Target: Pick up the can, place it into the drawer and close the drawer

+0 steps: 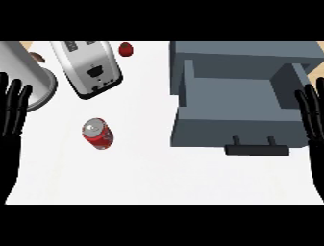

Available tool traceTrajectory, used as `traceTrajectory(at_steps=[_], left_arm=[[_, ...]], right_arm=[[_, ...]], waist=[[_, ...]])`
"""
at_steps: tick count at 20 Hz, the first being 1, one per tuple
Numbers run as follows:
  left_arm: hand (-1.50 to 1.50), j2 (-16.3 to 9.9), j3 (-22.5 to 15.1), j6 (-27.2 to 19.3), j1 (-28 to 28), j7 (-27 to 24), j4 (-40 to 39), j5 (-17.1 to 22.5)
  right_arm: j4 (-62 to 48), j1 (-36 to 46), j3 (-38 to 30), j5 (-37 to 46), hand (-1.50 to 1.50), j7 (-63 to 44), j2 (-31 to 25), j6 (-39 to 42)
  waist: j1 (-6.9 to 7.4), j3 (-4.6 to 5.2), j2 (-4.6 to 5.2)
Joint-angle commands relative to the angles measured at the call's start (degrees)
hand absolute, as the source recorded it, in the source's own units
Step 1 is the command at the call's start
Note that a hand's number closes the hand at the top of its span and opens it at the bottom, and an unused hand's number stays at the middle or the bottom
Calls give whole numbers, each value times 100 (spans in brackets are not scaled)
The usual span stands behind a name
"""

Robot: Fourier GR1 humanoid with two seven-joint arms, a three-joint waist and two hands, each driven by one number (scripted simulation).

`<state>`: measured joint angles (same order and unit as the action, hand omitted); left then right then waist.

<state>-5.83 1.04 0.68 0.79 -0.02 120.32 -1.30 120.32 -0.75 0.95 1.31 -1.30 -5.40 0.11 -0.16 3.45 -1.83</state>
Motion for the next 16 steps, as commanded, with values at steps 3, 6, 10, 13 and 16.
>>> traceTrajectory(at_steps=[3, 6, 10, 13, 16], left_arm=[[-150, -183, -334, 1056, 295, -201, -302, 1103], [-150, -663, -358, 2216, 572, -175, -629, 2226], [-150, -1522, -89, 2674, -61, 885, -1031, 2379], [-150, -2019, 536, 3216, 364, 989, -1627, 3249], [-150, -2311, 792, 3246, 381, 1549, -1348, 3788]], right_arm=[[-66, -54, 117, -4, -150, 247, -20, 158], [-15, 8, 117, -215, -150, 177, 31, 205], [-229, -577, -422, -15, -150, -832, 180, -487], [-136, -429, -677, -223, -150, -1047, 89, -488], [114, -1127, -990, -642, -150, -775, -101, -66]], waist=[[-70, -337, 196], [-190, -328, 218], [-66, -342, 192], [-33, -342, 192], [-16, -348, 170]])
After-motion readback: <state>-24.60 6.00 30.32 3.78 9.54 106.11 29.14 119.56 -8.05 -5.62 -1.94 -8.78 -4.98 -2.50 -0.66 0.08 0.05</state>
